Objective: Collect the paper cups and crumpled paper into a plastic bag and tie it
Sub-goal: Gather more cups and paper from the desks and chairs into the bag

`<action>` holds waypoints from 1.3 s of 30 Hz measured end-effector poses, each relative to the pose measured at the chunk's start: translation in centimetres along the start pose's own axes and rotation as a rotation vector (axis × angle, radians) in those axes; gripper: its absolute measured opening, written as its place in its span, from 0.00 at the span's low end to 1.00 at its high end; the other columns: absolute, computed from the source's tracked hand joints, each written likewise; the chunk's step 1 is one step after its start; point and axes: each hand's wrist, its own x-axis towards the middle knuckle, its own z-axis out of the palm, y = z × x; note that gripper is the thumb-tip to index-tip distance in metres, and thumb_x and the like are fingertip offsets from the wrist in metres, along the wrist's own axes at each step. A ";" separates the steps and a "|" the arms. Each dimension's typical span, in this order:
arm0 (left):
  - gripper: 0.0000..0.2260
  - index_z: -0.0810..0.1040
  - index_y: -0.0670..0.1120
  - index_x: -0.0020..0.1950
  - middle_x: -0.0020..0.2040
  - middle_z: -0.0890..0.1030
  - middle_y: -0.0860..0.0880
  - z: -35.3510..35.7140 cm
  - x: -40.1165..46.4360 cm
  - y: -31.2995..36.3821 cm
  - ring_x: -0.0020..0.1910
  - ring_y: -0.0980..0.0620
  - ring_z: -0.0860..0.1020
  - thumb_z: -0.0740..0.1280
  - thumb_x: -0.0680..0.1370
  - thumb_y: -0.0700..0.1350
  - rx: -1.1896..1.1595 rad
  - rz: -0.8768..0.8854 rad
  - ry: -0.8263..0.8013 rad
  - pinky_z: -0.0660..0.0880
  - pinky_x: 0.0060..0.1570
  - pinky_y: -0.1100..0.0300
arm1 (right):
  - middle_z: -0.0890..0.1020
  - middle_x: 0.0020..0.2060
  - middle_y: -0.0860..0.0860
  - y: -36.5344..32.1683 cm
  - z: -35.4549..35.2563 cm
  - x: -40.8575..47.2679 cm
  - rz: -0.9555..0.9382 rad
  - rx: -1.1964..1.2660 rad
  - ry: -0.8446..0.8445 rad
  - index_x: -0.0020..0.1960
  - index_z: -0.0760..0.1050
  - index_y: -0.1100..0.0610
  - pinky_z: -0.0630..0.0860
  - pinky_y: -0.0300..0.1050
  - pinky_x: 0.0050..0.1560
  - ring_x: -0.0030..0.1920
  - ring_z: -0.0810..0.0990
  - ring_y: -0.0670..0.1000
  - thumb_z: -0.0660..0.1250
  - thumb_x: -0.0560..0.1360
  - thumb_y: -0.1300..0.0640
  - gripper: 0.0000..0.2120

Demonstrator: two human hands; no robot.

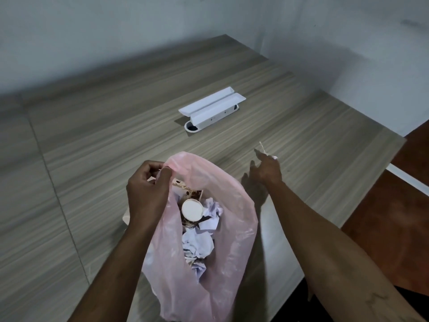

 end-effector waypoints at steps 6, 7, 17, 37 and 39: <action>0.02 0.80 0.46 0.41 0.38 0.81 0.51 -0.4 -0.1 -0.5 0.37 0.53 0.77 0.70 0.74 0.42 0.010 -0.017 -0.009 0.73 0.40 0.56 | 0.74 0.64 0.58 0.1 0.6 0.8 -0.035 -0.087 -0.078 0.70 0.70 0.53 0.68 0.51 0.64 0.64 0.71 0.62 0.67 0.69 0.51 0.29; 0.02 0.80 0.46 0.41 0.38 0.81 0.51 -0.4 -0.1 -0.5 0.37 0.54 0.77 0.70 0.74 0.42 0.009 -0.018 -0.008 0.73 0.41 0.56 | 0.75 0.64 0.59 0.3 0.8 0.7 -0.067 -0.102 -0.087 0.70 0.70 0.56 0.67 0.51 0.65 0.64 0.71 0.63 0.67 0.71 0.52 0.28; 0.03 0.82 0.46 0.42 0.39 0.82 0.52 -2.7 -1.2 1.1 0.38 0.54 0.78 0.70 0.74 0.41 0.007 -0.047 -0.036 0.75 0.43 0.57 | 0.83 0.41 0.56 0.4 -0.1 -7.8 -0.092 0.141 -0.032 0.46 0.81 0.63 0.74 0.34 0.42 0.43 0.81 0.55 0.76 0.68 0.59 0.11; 0.02 0.82 0.50 0.42 0.38 0.81 0.55 -7.2 -3.9 3.1 0.38 0.55 0.79 0.70 0.73 0.44 0.206 0.016 -0.062 0.73 0.41 0.61 | 0.79 0.42 0.57 -12.0 0.5 -22.4 -0.689 -0.062 0.054 0.50 0.76 0.61 0.75 0.51 0.37 0.46 0.76 0.60 0.70 0.64 0.66 0.14; 0.03 0.82 0.52 0.42 0.37 0.80 0.57 -7.2 -4.0 3.0 0.38 0.56 0.79 0.71 0.73 0.44 0.218 0.022 -0.074 0.72 0.41 0.61 | 0.80 0.42 0.58 -12.4 1.1 -21.5 -0.728 -0.127 0.048 0.47 0.78 0.62 0.79 0.53 0.42 0.47 0.78 0.61 0.70 0.62 0.69 0.13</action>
